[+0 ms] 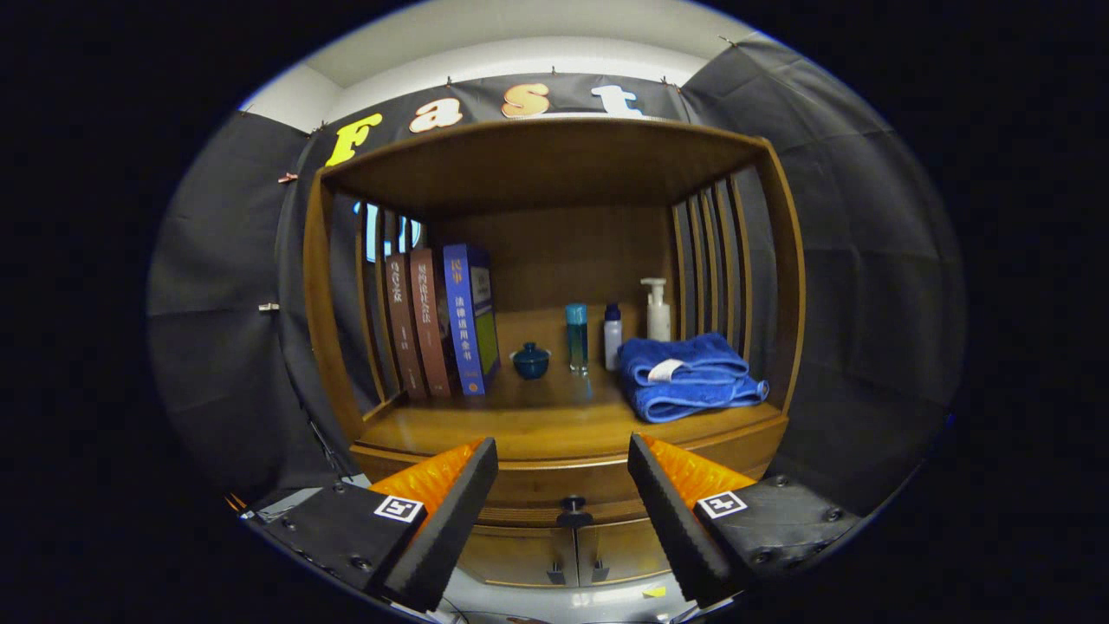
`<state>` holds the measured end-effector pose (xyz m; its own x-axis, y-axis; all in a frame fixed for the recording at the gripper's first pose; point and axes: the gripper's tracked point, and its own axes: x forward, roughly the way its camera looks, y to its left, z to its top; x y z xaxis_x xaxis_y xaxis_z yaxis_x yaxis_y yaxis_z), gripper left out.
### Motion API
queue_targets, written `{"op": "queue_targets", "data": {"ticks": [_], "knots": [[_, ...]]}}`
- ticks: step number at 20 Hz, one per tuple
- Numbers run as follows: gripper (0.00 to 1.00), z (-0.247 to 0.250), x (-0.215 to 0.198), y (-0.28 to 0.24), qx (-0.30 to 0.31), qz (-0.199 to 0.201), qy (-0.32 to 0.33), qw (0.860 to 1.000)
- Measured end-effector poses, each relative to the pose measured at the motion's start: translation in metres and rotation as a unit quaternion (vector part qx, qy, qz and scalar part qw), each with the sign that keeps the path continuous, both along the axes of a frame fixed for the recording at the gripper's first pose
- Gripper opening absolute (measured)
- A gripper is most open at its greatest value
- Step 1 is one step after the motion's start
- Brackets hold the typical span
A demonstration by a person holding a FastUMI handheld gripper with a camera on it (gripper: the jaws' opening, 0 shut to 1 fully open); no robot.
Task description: Pull open the drawer, take out the items inside it, and place them on the countertop above the cabinet.
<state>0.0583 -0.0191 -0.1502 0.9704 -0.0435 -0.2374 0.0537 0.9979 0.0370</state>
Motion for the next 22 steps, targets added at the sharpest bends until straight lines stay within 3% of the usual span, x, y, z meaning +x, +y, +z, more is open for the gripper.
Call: {"op": "queue_targets", "data": {"ticks": [13, 15, 16, 18, 22], "knots": [[0.95, -0.152, 0.045, -0.011, -0.009, -0.002, 0.122, 0.992], [0.78, -0.168, 0.046, -0.011, -0.008, 0.002, 0.142, 0.99], [0.64, -0.172, 0.049, -0.01, -0.006, 0.001, 0.147, 0.989], [0.53, -0.173, 0.048, -0.011, -0.004, -0.001, 0.145, 0.989], [0.43, -0.177, 0.051, -0.013, -0.014, 0.001, 0.14, 0.99]]}}
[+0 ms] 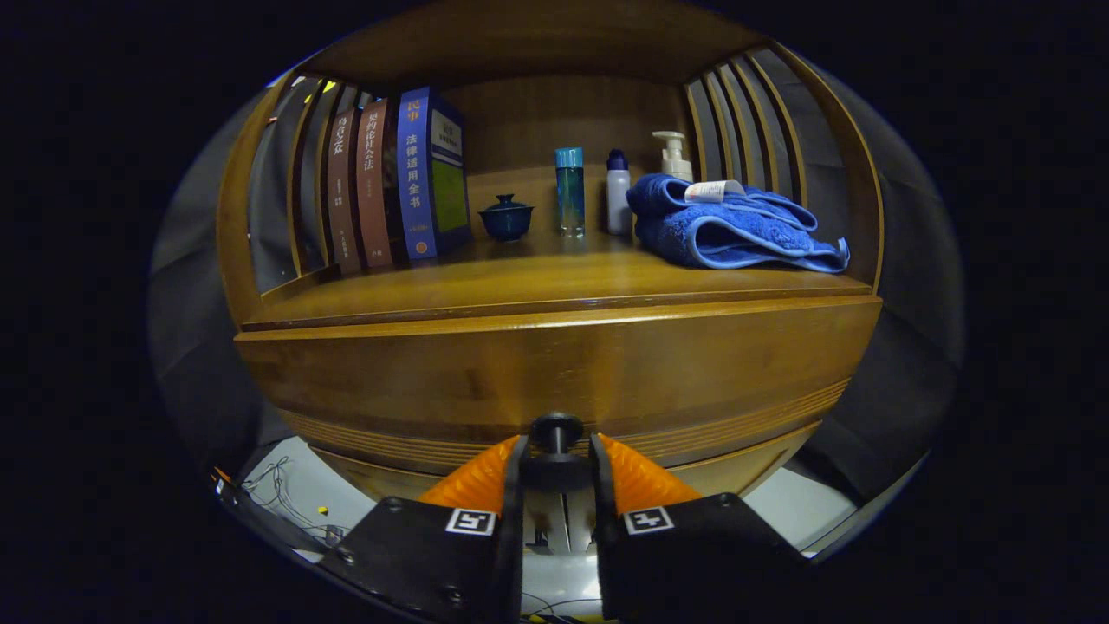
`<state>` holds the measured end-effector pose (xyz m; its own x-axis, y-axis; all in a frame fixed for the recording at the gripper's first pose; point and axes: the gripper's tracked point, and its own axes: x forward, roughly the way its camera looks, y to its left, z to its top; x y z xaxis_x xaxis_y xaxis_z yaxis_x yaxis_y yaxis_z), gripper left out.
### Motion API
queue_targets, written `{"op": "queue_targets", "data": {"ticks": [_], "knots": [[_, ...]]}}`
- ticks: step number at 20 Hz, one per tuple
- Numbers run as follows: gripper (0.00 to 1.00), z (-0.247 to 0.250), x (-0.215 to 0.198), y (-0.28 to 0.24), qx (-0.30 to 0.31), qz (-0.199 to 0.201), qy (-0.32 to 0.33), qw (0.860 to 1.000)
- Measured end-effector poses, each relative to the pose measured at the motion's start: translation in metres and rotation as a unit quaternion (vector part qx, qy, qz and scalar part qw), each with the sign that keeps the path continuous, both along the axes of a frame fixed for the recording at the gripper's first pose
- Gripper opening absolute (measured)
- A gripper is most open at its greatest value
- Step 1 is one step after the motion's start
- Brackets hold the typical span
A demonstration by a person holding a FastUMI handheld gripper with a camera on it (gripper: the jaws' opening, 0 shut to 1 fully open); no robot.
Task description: Pull open the drawer, take out the items inside it, and place them on the countertop above the cabinet.
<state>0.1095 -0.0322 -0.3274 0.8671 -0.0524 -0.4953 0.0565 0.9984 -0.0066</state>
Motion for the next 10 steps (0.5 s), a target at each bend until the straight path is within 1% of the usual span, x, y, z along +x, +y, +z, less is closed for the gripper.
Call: {"op": "queue_targets", "data": {"ticks": [2, 10], "knots": [[0.39, 0.0021, -0.0035, 0.0001, -0.002, 0.002, 0.002, 1.0], [0.39, 0.0018, -0.0075, 0.0001, -0.001, 0.002, 0.014, 1.0]]}}
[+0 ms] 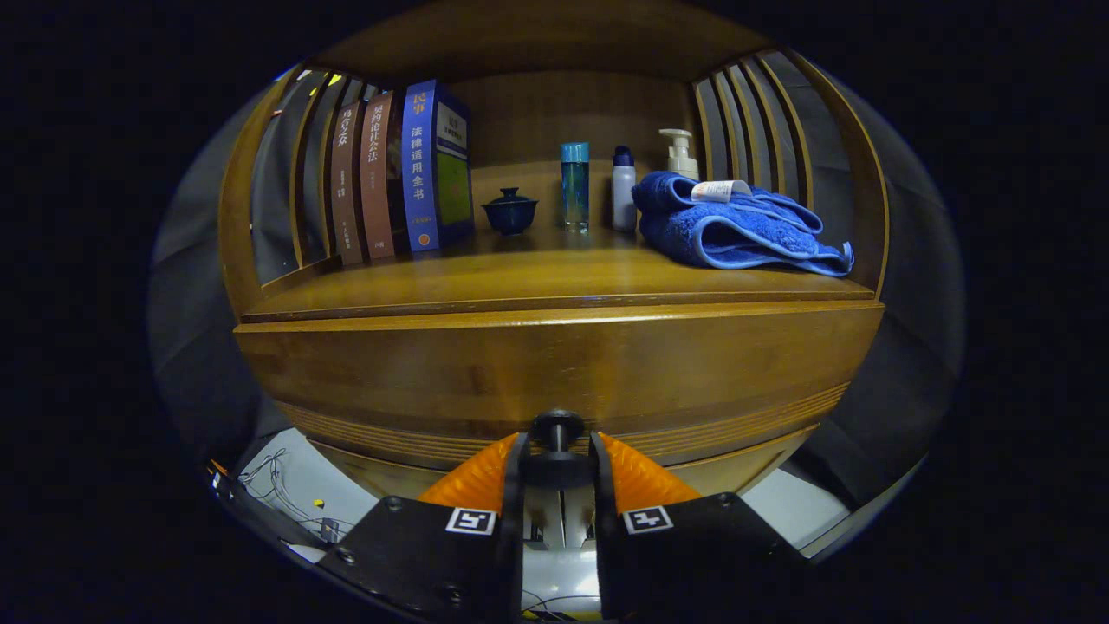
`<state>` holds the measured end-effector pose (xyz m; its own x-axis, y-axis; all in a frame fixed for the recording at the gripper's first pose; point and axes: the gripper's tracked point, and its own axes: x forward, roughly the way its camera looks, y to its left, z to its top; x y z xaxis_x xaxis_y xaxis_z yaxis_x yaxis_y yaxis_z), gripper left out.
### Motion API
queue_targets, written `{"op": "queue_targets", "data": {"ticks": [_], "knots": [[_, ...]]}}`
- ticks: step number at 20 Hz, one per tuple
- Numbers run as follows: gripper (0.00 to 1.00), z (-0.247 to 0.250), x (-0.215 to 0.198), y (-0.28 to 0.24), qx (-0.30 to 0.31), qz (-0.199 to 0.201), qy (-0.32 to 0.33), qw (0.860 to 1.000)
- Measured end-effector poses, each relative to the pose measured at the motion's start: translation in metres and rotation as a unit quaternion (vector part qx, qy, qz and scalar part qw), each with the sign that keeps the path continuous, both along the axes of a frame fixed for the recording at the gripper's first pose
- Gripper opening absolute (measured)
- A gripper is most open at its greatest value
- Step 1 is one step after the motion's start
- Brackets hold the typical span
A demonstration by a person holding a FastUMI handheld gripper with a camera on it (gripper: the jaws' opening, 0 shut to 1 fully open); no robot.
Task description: Pull open the drawer, take out the items inside it, and place them on the countertop above the cabinet.
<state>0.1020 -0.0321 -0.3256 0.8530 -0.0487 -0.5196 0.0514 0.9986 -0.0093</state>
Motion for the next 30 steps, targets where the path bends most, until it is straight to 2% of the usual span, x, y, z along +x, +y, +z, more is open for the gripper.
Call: {"op": "queue_targets", "data": {"ticks": [5, 16, 26, 30], "knots": [[0.39, 0.002, -0.024, 0.001, 0.005, 0.003, 0.015, 1.0], [0.38, 0.012, -0.106, 0.003, 0.006, 0.022, 0.065, 0.998], [0.38, 0.009, -0.174, 0.0, 0.018, 0.012, 0.12, 0.993], [0.38, 0.011, -0.188, 0.007, 0.03, 0.018, 0.132, 0.991]]}}
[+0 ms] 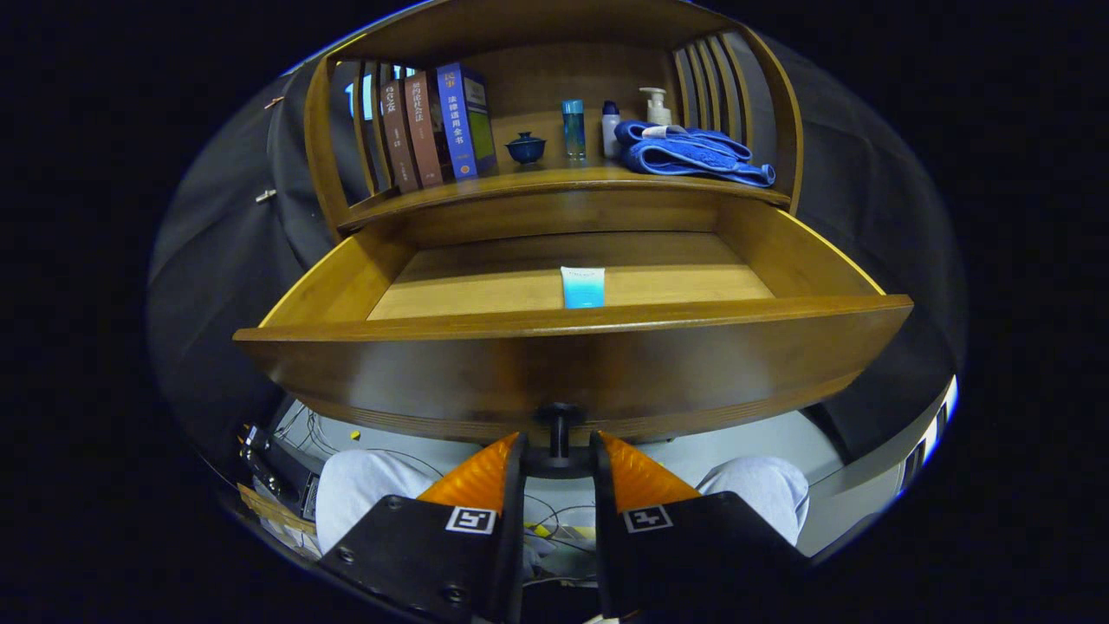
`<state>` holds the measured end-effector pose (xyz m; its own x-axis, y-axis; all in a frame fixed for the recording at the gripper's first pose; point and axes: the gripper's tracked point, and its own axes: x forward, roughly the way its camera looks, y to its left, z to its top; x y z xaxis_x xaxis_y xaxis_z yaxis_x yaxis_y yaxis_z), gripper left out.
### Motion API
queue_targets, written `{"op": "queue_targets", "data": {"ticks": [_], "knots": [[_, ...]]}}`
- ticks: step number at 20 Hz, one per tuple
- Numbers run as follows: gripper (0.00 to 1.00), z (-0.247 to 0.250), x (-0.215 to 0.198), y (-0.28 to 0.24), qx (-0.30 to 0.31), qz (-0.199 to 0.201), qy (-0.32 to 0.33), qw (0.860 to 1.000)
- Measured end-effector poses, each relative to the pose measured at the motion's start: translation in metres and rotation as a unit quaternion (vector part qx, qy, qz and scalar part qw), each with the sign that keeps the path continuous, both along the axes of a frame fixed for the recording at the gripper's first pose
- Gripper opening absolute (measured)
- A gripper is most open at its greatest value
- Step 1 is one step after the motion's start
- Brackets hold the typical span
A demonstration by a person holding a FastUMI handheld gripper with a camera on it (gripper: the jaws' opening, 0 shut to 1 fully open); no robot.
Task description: Pull open the drawer, take out the items inside it, and place them on the countertop above the cabinet.
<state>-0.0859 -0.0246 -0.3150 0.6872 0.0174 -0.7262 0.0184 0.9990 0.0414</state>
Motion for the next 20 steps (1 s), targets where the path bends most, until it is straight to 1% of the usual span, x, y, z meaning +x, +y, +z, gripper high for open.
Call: {"op": "queue_targets", "data": {"ticks": [5, 6, 9, 11, 12, 15, 17, 20], "knots": [[0.39, -0.001, -0.005, 0.001, -0.001, 0.001, 0.005, 1.0], [0.4, -0.001, -0.005, 0.001, -0.008, 0.005, 0.008, 1.0], [0.51, -0.001, -0.013, 0.002, -0.025, 0.013, 0.025, 0.999], [0.84, 0.014, -0.021, 0.0, -0.024, 0.004, 0.023, 0.999], [1.0, 0.033, -0.022, -0.001, -0.021, -0.001, 0.013, 1.0], [1.0, 0.074, -0.005, -0.006, -0.024, -0.006, -0.025, 0.999], [1.0, 0.098, 0.017, -0.007, -0.026, -0.002, -0.048, 0.999], [1.0, 0.108, 0.054, -0.004, -0.018, 0.011, -0.051, 0.998]]}}
